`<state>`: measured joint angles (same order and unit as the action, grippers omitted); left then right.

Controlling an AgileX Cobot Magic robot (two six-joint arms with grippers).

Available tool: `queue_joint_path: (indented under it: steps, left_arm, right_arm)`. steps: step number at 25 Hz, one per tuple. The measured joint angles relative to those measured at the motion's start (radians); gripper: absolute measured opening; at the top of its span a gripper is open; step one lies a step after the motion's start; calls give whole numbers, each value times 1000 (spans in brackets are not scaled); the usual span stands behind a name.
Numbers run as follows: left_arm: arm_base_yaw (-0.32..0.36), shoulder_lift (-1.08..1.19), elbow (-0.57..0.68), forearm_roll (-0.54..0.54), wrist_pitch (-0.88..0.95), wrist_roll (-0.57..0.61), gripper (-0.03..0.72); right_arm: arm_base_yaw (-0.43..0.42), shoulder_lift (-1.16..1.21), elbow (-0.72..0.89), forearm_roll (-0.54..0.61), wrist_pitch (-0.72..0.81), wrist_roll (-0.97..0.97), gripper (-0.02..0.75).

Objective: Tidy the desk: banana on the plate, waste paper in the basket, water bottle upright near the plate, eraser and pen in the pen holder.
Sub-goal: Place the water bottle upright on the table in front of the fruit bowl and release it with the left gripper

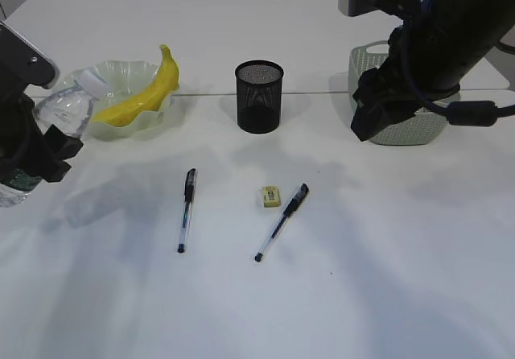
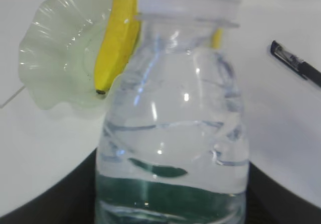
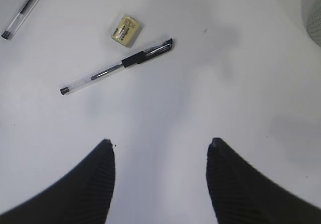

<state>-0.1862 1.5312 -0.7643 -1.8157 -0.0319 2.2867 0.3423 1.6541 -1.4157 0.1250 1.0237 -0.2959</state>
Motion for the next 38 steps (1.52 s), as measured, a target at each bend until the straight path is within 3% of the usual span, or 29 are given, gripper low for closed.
queue_joint_path:
  steps: [9, 18, 26, 31, 38]
  left_arm:
    - [-156, -1, -2, 139, -225, 5, 430]
    - [-174, -1, -2, 283, -376, -95, 417]
    - [-180, -1, -2, 546, -627, -398, 416]
    - [-233, -2, -2, 657, -770, -611, 415]
    - [-255, -24, -4, 709, -688, -1142, 415]
  right_arm:
    - [0, 0, 0, 0, -1, 0, 428]
    - [0, 0, 19, -1, -1, 0, 428]
    - [0, 0, 66, -1, -8, 0, 428]
    - [0, 0, 66, 0, -8, 0, 428]
    - [0, 0, 66, 4, -8, 0, 428]
